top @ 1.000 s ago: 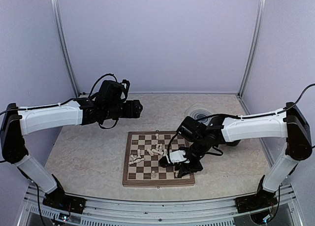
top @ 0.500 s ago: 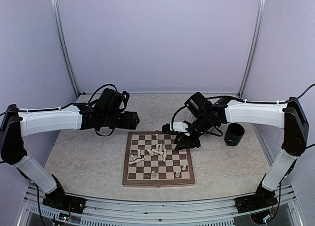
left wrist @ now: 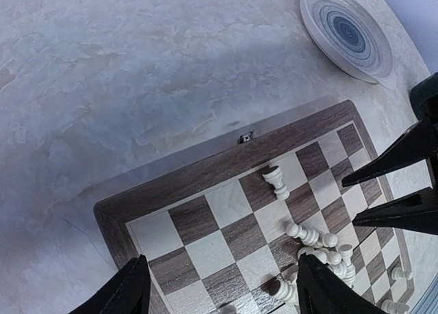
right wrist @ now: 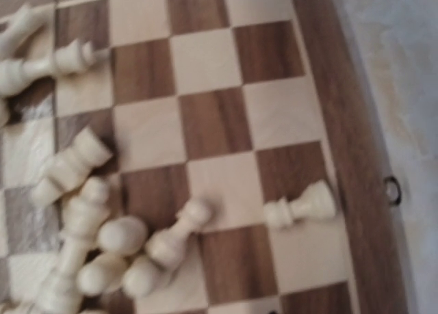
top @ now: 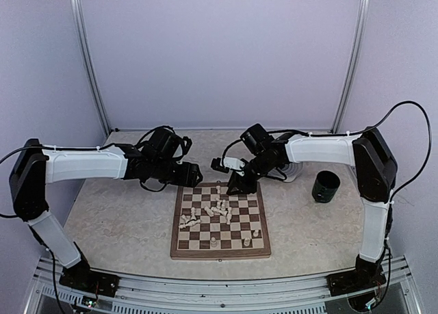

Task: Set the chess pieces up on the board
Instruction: Pick up the pawn from the chessboard.

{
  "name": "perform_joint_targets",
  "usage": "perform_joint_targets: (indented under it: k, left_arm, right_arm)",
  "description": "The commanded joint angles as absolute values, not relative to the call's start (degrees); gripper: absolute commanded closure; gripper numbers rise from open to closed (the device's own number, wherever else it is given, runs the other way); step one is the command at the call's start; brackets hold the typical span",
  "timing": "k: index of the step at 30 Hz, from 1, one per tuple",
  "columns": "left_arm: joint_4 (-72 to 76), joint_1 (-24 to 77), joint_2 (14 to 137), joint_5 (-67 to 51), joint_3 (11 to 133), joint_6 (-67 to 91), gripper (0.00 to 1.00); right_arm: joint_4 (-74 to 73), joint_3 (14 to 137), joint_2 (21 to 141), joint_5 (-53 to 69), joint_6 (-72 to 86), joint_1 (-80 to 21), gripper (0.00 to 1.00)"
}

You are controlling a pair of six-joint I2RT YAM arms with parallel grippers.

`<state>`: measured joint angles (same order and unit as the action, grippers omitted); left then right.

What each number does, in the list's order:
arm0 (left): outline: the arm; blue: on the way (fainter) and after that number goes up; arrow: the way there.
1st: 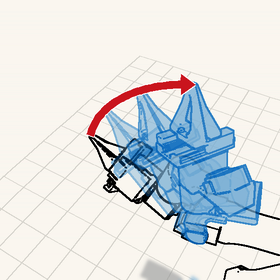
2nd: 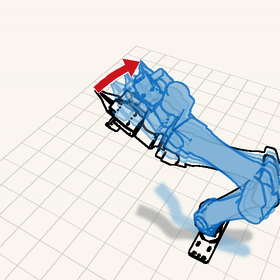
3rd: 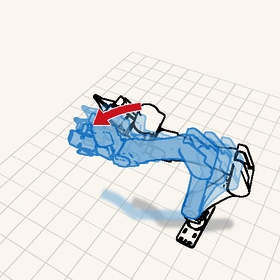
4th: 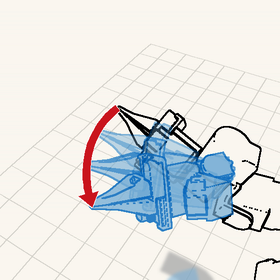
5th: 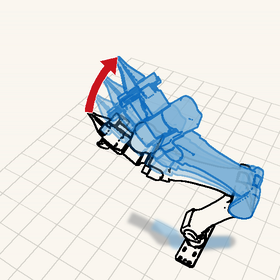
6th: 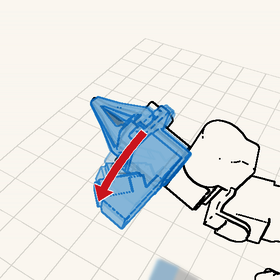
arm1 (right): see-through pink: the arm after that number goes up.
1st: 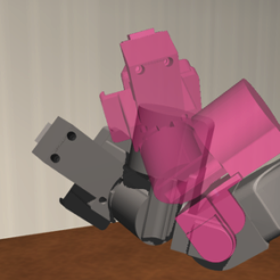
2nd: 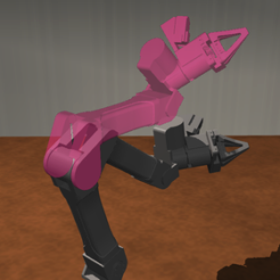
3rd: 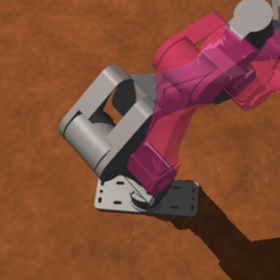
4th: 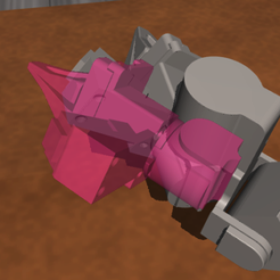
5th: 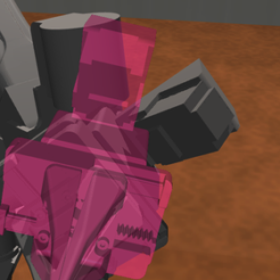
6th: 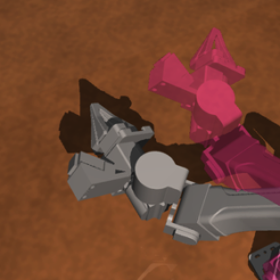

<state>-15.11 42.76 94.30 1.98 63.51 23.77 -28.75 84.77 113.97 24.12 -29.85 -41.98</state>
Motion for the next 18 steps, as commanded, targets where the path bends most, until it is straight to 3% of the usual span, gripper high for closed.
perform_joint_targets:
  k: [1, 11, 15, 18]
  left_arm:
    - [-12.80, 42.03, 97.69, 0.35, 66.79, 23.38, 0.27]
    - [-13.77, 40.63, 97.73, -0.18, 65.47, 25.34, 0.26]
    - [-12.33, 40.84, 95.51, 3.54, 62.91, 29.88, 0.26]
    - [-10.16, 44.57, 91.18, 13.83, 59.46, 34.25, 0.26]
  right_arm:
    - [-28.91, 87.55, 116.86, 25.60, -28.44, -41.59, 0.68]
    - [-28.45, 83.69, 114.41, 30.73, -30.93, -41.56, 0.64]
    - [-30.24, 86.06, 116.53, 31.29, -30.89, -41.66, 0.64]
    - [-30.75, 86.87, 117.77, 31.72, -30.74, -41.82, 0.65]
